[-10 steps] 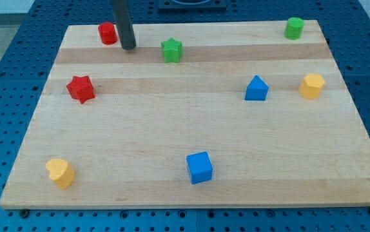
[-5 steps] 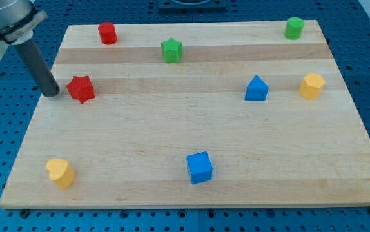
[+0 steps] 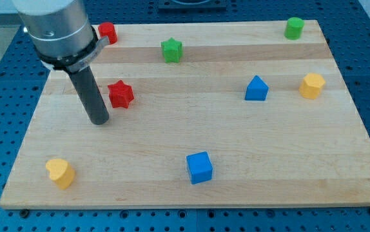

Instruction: Place the red star above the green star

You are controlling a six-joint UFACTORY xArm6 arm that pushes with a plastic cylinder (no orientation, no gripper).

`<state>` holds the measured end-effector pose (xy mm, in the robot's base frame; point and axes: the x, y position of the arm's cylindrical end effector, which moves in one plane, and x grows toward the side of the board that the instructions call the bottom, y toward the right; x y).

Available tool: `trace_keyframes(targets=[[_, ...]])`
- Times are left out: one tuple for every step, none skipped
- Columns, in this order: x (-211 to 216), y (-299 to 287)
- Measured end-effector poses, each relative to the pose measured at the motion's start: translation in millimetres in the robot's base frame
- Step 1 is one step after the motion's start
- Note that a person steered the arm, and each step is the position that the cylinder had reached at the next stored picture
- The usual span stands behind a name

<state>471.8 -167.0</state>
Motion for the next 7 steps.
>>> trace_keyframes(targets=[[-18, 18], [-45, 25], [-69, 28], [-92, 28], [-111, 34], [-127, 34], [-140, 34]])
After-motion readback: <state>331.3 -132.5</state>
